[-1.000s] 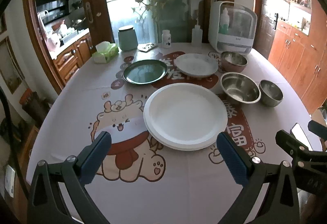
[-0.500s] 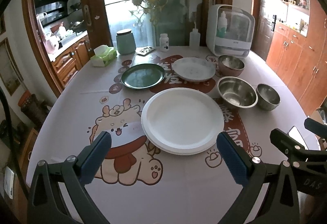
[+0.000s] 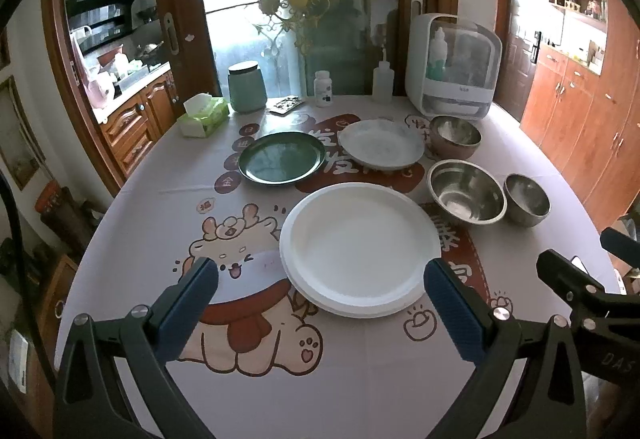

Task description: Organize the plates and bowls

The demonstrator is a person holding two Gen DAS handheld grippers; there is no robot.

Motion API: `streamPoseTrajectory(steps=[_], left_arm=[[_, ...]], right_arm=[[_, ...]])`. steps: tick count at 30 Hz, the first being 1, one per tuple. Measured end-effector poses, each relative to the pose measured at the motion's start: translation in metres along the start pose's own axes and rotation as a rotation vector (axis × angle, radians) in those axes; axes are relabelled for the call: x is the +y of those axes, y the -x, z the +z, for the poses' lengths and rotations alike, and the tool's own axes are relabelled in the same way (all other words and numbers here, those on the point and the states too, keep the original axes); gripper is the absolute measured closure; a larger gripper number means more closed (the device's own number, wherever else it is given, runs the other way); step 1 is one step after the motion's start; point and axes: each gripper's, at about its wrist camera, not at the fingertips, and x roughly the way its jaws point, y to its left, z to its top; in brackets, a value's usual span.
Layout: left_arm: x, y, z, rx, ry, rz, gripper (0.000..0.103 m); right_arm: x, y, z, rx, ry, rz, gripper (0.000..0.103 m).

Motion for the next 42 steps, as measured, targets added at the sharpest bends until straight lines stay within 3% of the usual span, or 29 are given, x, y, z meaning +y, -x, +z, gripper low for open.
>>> streamPoseTrajectory(steps=[16, 27, 32, 36, 42], left_arm=[[0.013, -0.011, 0.025, -0.012, 0.026, 0.028, 0.001], [0.029, -0.049, 0.048, 0.028, -0.006, 0.001, 0.001], [0.035, -0.082, 0.056, 0.081, -0.031, -0.047, 0.005], [0.047, -0.116, 0.063, 0.118, -0.027, -0.099, 0.007], [0.060, -0.169, 0.063, 0.196, -0.034, -0.197, 0.007]], right_arm=[[-0.002, -0.007, 0.010, 0.003, 0.000, 0.000, 0.000], [-0.007, -0.050, 0.040, 0.063, -0.006, 0.002, 0.000], [-0.010, -0.086, 0.047, 0.142, -0.030, 0.042, 0.002], [-0.009, -0.121, 0.047, 0.230, -0.046, 0.077, 0.012], [-0.010, -0.162, 0.042, 0.350, -0.094, 0.129, 0.018]])
